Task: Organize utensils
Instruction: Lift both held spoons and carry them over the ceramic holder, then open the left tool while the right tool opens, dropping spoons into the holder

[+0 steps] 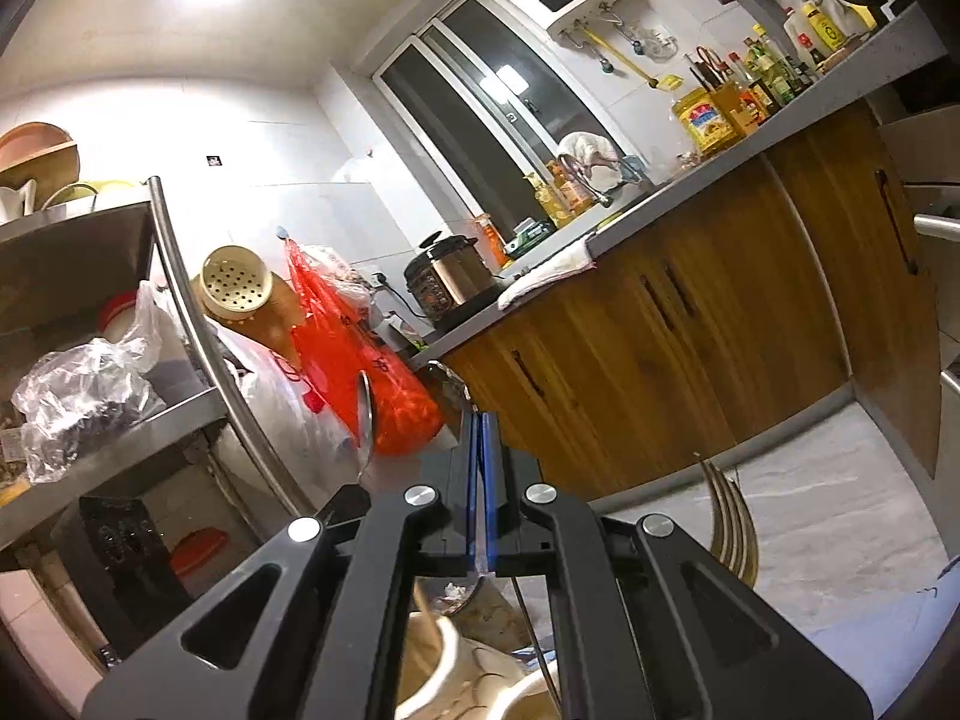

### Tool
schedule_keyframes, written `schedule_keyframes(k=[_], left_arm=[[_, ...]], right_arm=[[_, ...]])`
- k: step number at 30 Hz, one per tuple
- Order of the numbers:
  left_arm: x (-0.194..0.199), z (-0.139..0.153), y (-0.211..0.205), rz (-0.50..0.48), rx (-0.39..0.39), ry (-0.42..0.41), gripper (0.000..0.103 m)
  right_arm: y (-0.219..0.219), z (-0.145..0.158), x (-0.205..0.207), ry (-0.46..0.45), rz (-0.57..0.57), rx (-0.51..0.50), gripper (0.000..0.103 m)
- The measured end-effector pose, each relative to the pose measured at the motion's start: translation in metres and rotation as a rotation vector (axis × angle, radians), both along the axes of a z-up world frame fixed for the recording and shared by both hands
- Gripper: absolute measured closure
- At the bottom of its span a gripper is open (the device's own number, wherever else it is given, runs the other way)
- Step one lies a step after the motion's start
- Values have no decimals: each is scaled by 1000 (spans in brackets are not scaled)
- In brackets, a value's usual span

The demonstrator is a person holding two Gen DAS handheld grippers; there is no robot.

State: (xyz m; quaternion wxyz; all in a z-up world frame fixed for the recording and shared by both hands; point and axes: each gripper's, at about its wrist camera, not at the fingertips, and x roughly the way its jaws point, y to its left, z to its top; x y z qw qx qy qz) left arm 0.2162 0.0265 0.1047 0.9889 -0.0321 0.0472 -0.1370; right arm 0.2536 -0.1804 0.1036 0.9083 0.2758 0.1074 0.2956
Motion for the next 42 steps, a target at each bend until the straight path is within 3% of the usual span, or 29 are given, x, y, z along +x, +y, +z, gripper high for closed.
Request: schedule_keyframes(k=[12, 18, 22, 30, 38, 40, 42], left_arm=[[-16, -12, 3, -14, 20, 55, 97], [-30, -15, 3, -47, 45, 144, 97], [-32, -18, -1, -59, 55, 222, 97], [-26, -34, -8, -58, 85, 300, 97], [-24, -35, -14, -35, 122, 298, 97], [-25, -35, -15, -33, 126, 297, 92], [-24, -33, -17, -38, 129, 297, 87]], right_arm=[[-2, -17, -12, 56, -5, -99, 101], [-9, -19, -40, 71, -28, -219, 101], [-14, -25, -47, 119, -24, -232, 101], [-15, -31, -48, 157, -45, -287, 101], [-16, -30, -39, 190, -56, -289, 100], [-16, -31, -39, 191, -54, -291, 100], [-15, -31, -40, 190, -53, -301, 91]])
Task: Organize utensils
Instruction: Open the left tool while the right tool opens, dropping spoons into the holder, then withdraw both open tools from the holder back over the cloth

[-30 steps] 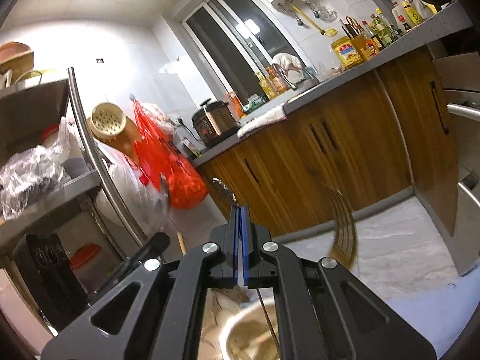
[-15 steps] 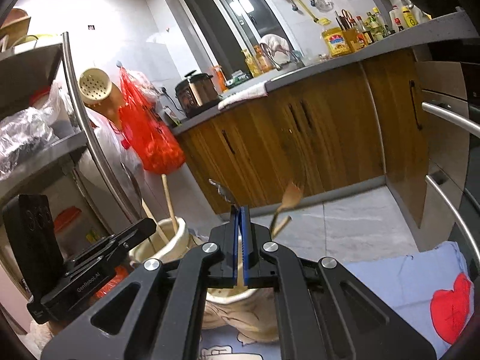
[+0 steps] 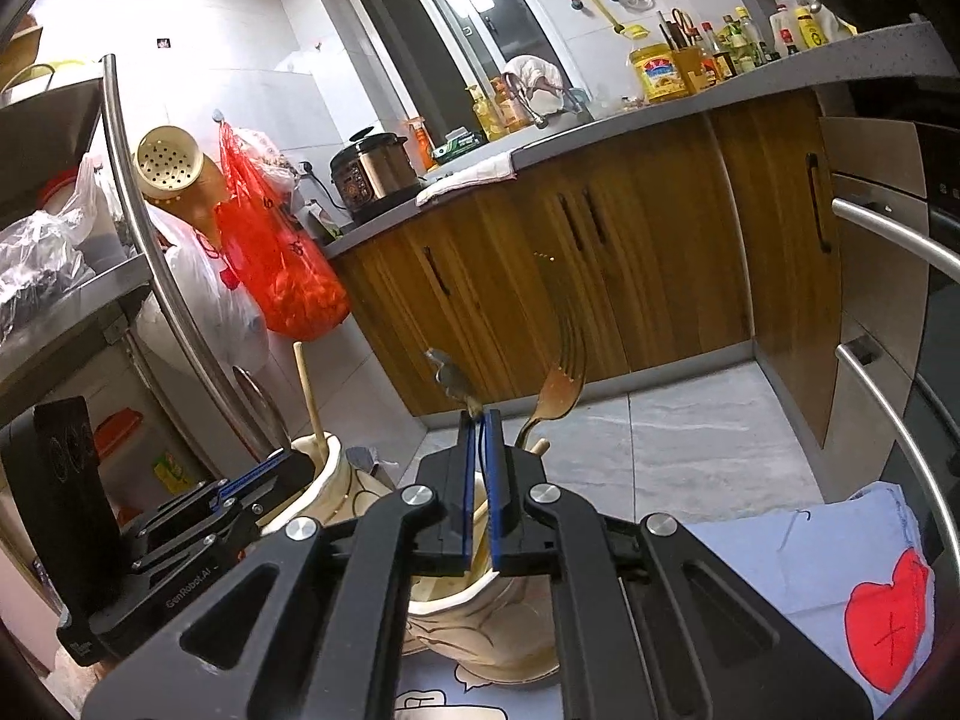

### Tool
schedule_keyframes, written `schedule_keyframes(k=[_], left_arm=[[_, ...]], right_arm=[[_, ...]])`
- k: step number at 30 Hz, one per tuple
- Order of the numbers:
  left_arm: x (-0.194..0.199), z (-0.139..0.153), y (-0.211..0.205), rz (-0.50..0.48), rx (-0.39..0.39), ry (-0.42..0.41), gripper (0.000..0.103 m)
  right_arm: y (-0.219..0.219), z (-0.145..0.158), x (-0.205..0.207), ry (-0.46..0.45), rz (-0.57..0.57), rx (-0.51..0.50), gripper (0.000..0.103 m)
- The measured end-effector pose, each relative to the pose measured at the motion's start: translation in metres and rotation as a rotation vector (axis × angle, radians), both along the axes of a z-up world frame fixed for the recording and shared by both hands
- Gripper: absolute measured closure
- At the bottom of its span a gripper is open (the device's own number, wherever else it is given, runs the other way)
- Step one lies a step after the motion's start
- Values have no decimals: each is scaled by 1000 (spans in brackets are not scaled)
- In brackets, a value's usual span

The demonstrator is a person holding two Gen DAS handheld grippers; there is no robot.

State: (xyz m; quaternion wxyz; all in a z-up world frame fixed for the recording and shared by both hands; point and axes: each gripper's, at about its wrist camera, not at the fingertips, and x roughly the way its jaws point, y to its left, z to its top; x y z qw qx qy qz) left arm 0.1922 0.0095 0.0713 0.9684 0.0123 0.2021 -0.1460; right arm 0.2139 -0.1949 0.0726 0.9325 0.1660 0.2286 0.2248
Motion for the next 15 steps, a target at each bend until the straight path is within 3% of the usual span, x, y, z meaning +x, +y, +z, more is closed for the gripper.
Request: schedule_keyframes(k=[2, 5, 7, 8, 11, 13, 15], left_arm=[[-1, 0, -1, 1, 7, 1, 87], [-3, 2, 1, 9, 10, 9, 85], [-4, 4, 5, 21, -3, 27, 62], [-6, 5, 7, 24, -12, 30, 56], [-16, 13, 15, 50, -24, 26, 46], [-26, 17, 20, 78, -23, 23, 32], [-36, 20, 25, 98, -28, 23, 27]], right_arm=[[0, 1, -1, -1, 0, 2, 80], [1, 5, -5, -3, -6, -6, 76], [0, 9, -10, -2, -14, -12, 71], [-2, 11, -14, -1, -17, -13, 68], [-5, 19, -26, 2, -31, -15, 62], [-7, 24, -37, 9, -39, -18, 57], [-8, 27, -51, 13, -43, -21, 48]])
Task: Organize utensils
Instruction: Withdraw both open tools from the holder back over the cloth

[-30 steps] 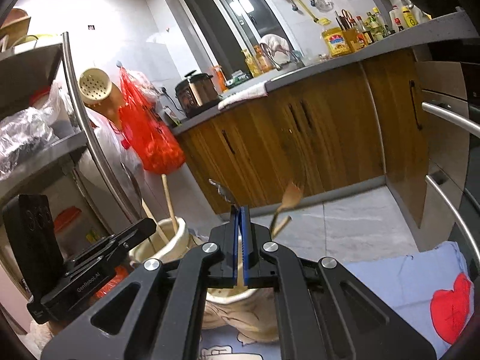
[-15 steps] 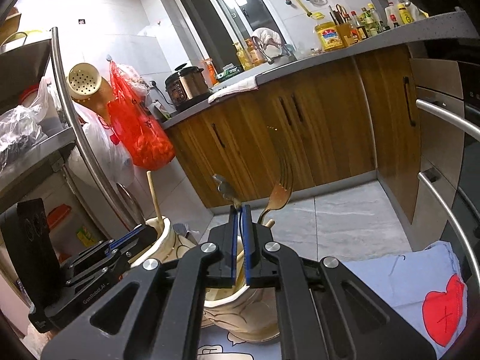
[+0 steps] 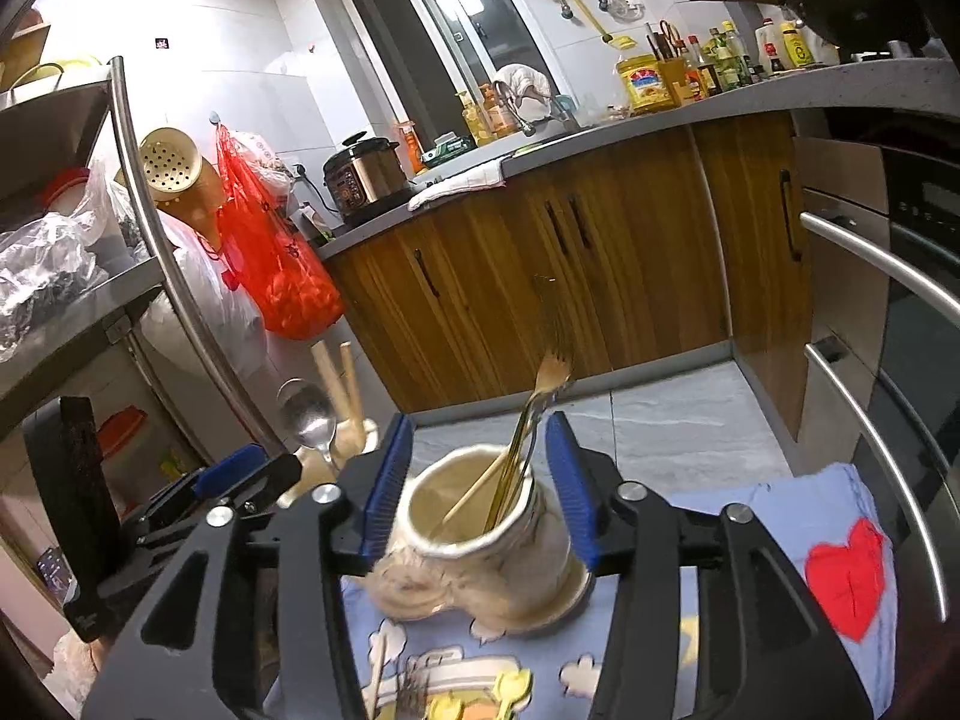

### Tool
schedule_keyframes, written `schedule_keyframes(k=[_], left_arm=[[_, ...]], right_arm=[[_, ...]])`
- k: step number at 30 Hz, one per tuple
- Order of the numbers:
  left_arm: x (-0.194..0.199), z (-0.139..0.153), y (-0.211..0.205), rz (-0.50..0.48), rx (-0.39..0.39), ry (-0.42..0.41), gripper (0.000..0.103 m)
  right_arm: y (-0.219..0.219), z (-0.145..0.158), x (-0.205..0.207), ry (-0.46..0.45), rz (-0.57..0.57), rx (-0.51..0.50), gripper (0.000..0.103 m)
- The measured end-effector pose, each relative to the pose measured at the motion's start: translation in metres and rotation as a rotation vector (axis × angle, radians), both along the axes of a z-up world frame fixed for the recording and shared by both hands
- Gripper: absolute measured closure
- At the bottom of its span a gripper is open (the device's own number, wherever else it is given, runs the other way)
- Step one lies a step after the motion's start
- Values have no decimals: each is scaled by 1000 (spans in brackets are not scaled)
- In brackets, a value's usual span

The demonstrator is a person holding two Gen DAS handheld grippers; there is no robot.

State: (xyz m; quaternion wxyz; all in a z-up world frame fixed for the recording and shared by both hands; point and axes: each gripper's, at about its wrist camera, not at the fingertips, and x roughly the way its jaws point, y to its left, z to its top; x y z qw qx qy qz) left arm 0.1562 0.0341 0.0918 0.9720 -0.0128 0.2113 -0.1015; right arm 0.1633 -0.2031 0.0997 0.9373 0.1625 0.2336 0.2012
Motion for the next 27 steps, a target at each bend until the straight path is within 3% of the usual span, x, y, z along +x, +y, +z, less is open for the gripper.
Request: schedule_keyframes(k=[4, 6, 8, 14, 22, 27], left_arm=[[-24, 3, 7, 53, 5, 12, 10], [-39, 1, 8, 77, 13, 28, 8], [-52, -5, 6, 104, 31, 54, 6], [-79, -30, -8, 165, 111, 152, 5], [-91, -71, -14, 188, 94, 241, 5], [-85, -99, -14, 149, 92, 319, 5]], right_arm=[[1, -1, -25, 15, -13, -16, 24], [3, -5, -40, 23, -29, -34, 10], [4, -11, -50, 34, -46, -52, 5], [4, -39, -68, 94, -109, -150, 5], [12, -88, -67, 222, -50, -230, 6], [27, -105, -64, 253, 0, -323, 33]])
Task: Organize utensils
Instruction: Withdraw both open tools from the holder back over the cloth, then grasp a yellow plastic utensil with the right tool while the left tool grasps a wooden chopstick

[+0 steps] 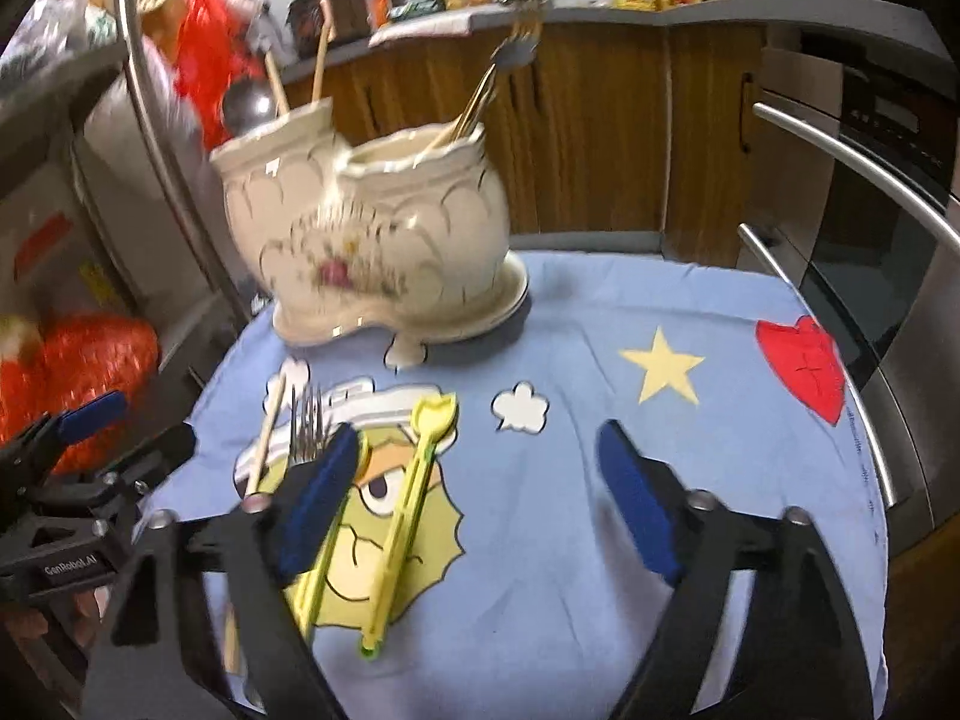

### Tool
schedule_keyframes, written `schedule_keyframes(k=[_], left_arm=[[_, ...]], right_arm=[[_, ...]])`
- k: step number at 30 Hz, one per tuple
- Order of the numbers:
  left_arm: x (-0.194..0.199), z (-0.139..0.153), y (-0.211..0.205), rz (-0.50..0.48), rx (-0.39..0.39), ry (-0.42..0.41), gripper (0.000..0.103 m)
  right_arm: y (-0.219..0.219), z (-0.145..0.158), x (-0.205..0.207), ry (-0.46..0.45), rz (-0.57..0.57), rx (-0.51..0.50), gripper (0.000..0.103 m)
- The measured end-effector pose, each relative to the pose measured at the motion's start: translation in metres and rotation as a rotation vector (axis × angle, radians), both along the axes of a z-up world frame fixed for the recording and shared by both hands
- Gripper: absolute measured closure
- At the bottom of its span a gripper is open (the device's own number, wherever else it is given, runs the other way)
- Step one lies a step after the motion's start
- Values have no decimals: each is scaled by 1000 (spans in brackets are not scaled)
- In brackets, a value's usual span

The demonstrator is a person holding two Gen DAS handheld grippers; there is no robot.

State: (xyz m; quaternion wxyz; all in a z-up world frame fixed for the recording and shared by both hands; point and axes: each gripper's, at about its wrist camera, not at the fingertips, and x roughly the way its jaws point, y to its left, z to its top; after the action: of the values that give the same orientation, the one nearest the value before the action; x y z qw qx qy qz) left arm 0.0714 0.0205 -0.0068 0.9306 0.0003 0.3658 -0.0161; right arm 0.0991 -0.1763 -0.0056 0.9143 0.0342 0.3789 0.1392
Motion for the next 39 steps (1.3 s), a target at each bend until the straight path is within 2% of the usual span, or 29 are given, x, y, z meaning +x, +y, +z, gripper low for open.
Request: schedule_keyframes(k=[1, 2, 4, 6, 9, 11, 13, 14, 23, 26, 29, 34, 39], left_arm=[[0, -2, 0, -6, 2, 5, 5], [1, -4, -1, -15, 9, 12, 5], [2, -7, -2, -28, 9, 25, 6], [2, -10, -2, -40, 0, 43, 7], [5, -15, -2, -58, -24, 79, 8], [5, -18, -4, -73, -21, 91, 9], [5, -20, -7, -84, -5, 92, 17], [5, -21, -8, -88, -2, 93, 18], [9, -24, -5, -90, -12, 109, 19], [9, -24, -5, -92, -11, 109, 20], [9, -24, -6, -91, -10, 110, 21], [10, -25, -5, -92, -19, 115, 22], [10, -25, -3, -89, -28, 116, 24]], right_arm=[[1, -3, 1, 13, 9, 3, 37], [2, -6, 2, 28, 16, 3, 46], [5, -10, 3, 51, 33, 8, 52], [8, -15, 5, 75, 54, 6, 63], [14, -19, 7, 100, 87, 3, 71], [22, -22, 7, 109, 114, -9, 72], [29, -25, 7, 114, 126, -39, 75], [32, -27, 7, 118, 132, -47, 76], [42, -34, 12, 115, 129, -99, 80], [47, -34, 13, 107, 132, -126, 84], [47, -35, 15, 111, 127, -116, 93], [37, -35, 17, 147, 113, -18, 93], [24, -23, 14, 118, 98, 39, 93]])
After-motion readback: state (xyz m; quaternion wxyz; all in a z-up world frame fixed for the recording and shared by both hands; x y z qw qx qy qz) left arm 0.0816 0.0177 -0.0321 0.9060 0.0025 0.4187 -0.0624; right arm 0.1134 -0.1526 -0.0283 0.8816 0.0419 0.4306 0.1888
